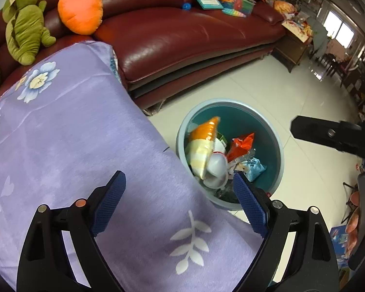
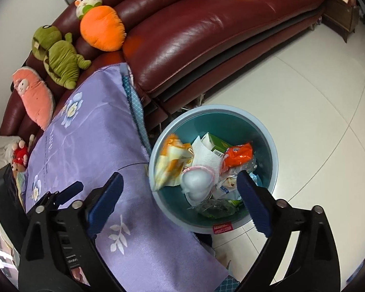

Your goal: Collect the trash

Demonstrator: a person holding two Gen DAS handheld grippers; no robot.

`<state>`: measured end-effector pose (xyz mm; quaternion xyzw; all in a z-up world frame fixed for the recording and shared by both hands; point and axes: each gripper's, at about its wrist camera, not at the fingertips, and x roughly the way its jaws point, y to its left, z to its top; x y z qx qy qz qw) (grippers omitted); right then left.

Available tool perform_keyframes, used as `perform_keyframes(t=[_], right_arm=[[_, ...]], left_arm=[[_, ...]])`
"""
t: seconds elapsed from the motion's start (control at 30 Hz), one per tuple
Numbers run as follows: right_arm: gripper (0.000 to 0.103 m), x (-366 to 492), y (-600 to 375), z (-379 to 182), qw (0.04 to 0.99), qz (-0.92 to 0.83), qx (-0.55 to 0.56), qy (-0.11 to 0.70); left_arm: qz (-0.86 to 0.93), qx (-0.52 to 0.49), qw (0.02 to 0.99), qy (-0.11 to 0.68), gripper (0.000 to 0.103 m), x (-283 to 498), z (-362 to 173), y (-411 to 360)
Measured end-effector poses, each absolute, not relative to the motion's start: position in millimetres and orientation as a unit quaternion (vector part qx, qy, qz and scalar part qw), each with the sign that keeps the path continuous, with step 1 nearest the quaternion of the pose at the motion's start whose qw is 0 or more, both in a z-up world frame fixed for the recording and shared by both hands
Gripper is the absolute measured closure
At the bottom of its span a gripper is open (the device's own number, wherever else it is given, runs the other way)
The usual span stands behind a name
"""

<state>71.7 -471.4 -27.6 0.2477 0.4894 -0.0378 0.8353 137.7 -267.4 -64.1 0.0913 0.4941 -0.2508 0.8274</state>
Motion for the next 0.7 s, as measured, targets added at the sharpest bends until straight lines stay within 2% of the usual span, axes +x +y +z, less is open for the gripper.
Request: perform_keyframes(t=[0.23,0.7], right_arm=[[0.007,50.0,-452.3,-11.5,0.846,-0.051,0.201,0.491],[0.007,-11.8,-413.1,23.6,0.871,-0.068,0.124,0.471]], left_arm=[[-0.241,0.081,0.834,0.489,0.005,123.2,-51.2,-249.5],[-0.226,0.074,0.853,0.465,0.004,74.4,-24.1,-215.9]])
